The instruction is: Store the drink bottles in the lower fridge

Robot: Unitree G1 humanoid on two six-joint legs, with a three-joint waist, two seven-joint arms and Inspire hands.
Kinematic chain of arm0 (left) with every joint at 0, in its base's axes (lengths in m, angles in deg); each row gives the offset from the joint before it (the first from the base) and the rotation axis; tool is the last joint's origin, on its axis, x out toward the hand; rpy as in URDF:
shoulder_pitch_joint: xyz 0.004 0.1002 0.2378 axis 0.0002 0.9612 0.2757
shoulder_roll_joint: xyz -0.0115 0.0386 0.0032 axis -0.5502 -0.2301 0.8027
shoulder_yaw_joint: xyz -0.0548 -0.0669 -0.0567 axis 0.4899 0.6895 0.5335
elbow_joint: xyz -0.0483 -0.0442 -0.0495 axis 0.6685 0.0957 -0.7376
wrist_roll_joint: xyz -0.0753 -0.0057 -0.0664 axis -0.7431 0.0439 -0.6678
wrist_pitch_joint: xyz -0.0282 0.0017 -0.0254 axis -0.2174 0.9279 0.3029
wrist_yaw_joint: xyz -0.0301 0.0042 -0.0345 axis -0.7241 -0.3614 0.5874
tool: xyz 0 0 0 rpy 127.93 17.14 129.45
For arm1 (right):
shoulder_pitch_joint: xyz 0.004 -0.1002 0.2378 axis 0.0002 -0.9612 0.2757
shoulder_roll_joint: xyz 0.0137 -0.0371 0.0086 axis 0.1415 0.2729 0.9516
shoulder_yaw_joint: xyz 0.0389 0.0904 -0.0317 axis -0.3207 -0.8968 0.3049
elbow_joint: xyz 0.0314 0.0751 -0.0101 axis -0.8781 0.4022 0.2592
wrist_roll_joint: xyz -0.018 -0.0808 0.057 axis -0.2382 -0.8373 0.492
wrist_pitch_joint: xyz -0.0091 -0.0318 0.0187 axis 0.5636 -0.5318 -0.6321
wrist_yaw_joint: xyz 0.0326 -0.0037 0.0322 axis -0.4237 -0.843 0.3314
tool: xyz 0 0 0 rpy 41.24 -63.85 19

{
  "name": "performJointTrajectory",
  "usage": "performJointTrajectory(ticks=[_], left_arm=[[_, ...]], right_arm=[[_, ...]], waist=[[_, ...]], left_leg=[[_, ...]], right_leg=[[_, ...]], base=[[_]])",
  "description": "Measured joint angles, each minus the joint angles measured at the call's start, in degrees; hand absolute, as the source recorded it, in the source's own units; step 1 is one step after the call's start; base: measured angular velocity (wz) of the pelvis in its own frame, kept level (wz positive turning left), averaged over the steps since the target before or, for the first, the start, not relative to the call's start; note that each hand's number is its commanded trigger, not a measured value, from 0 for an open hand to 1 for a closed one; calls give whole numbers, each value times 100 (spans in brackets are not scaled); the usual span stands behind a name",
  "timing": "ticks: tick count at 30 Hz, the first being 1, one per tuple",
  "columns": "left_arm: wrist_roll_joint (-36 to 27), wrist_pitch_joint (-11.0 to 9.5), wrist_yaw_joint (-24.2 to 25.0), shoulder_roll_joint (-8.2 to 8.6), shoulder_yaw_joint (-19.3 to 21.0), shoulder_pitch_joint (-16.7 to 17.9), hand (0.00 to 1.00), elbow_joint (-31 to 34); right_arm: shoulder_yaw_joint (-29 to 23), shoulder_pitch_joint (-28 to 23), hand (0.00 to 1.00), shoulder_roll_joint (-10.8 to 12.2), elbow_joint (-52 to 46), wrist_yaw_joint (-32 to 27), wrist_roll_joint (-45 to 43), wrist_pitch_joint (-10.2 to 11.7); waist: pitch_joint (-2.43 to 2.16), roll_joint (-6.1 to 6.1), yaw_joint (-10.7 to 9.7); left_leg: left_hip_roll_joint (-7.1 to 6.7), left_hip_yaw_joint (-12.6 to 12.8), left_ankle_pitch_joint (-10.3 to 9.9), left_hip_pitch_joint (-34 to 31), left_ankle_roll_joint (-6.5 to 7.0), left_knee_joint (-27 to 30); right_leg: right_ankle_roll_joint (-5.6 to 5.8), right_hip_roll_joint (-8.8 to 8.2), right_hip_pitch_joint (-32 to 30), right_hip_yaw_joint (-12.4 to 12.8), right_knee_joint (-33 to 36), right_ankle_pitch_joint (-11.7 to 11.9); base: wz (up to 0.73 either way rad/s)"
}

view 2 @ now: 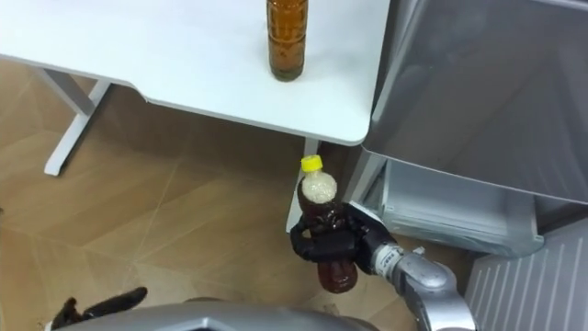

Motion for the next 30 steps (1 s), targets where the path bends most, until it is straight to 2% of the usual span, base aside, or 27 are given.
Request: performJointTrajectory(ticks=[3, 6, 13, 20, 23, 30], left_arm=[[27, 188, 171, 38, -1, -61, 0, -166], [258, 296, 373, 68, 5, -86, 0, -322], [824, 391, 803, 68, -20, -112, 0, -451], [1271, 398, 1074, 79, -45, -149, 0, -450], [1273, 399, 1098, 117, -131, -169, 0, -450], [1266, 399, 1140, 125, -133, -141, 0, -512]], right_arm=[[-59, 2, 100, -8, 64, -158, 59, -117], [-179, 1, 100, 39, 120, -294, 273, -130], [-368, 145, 100, 46, 458, -720, 1142, -128], [-468, 140, 100, 82, 501, -1244, 2709, -125], [-493, 140, 100, 83, 533, -1380, 3281, -120], [-527, 190, 100, 105, 1122, -1819, 5302, -68]], waist=[[0, 6, -58], [-2, 34, -139], [-17, 83, -392], [-21, 113, -611], [-15, 138, -631], [-15, 168, -620]], left_leg=[[-1, -6, 0, -7, 0, 6], [2, -6, -1, -24, -1, -13], [1, -12, 0, -34, 0, 6], [0, -1, 0, -11, 0, 0], [0, 24, 0, 10, 0, -3], [-1, 46, 0, 21, 0, -3]], right_leg=[[0, 2, -1, 13, -1, 0], [-2, 15, 4, 8, -40, 6], [1, -4, 5, -57, -53, 8], [11, 3, 35, -48, -73, 2], [15, 10, 51, -3, -78, -2], [17, 8, 53, -1, -77, -3]], base=[[0], [0], [0], [0], [0], [0]])
